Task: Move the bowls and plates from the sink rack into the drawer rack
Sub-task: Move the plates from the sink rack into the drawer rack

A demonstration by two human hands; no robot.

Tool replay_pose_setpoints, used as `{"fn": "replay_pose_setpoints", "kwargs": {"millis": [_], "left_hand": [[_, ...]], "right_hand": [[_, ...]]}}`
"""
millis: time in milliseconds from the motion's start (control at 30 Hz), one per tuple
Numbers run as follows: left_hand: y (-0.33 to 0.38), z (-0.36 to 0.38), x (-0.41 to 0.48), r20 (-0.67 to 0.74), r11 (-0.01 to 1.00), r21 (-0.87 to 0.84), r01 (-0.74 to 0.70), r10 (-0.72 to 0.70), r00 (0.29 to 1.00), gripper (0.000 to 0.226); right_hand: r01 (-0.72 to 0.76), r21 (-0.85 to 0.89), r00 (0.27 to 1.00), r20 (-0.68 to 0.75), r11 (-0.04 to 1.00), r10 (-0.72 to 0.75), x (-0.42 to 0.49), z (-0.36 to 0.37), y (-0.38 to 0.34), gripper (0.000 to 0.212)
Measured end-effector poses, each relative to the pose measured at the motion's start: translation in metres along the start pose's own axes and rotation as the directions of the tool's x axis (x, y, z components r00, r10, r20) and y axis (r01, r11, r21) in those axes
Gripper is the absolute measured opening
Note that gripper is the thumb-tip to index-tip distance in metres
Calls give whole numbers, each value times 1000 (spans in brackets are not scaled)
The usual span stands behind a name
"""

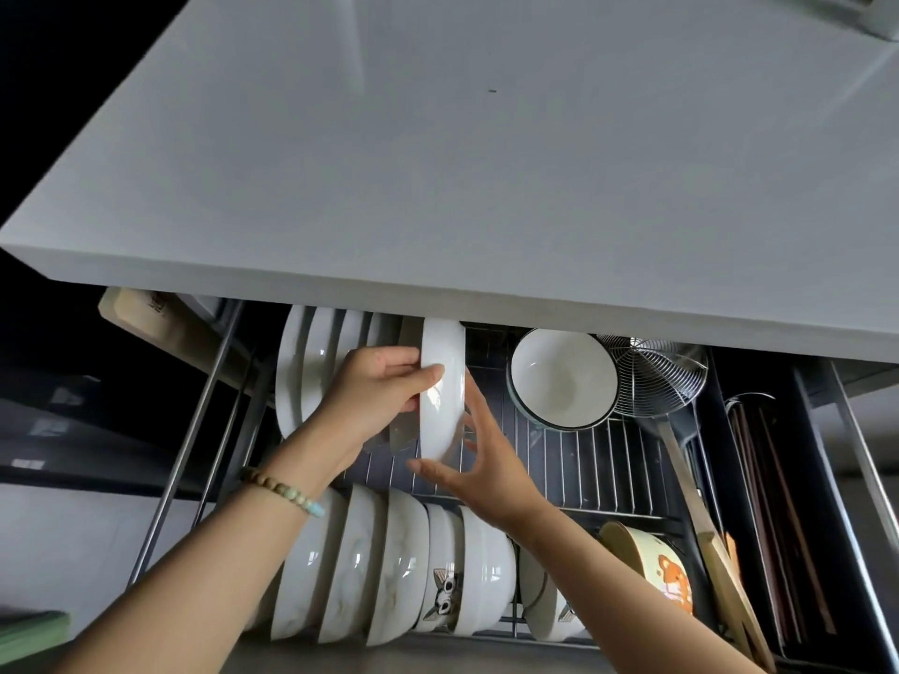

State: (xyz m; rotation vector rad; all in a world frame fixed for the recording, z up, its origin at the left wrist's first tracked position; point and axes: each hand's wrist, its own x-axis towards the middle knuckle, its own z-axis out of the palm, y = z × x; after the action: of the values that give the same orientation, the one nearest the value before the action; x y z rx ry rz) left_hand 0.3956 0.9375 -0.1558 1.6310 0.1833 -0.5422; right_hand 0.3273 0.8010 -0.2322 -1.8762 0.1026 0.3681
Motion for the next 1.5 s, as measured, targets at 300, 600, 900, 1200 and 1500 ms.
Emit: {"fn": "replay_pose_setpoints", "kwargs": {"millis": [300,600,900,1200,1500], "left_hand": [[-10,1,17,-45,999,49,14,-12,999,23],[-14,5,27,-49,978,206,-21,32,998,27],[-12,-2,30,3,943,333,-20,20,1000,24],[-9,-6,15,-156,887,452,-93,181,971,26],[55,45,-68,270,446,823,-351,236,934,62]], "right_hand": [[1,20,1000,-24,1000,0,18,9,7,105],[-6,61,999,-32,998,8,27,12,20,103],[-24,11,999,-45,1000,24,29,13,26,106],[-101,-139,995,5,985,103,-3,-25,12,96],[-200,-498,977,-161,844,137,-147,-169,-32,84]]}}
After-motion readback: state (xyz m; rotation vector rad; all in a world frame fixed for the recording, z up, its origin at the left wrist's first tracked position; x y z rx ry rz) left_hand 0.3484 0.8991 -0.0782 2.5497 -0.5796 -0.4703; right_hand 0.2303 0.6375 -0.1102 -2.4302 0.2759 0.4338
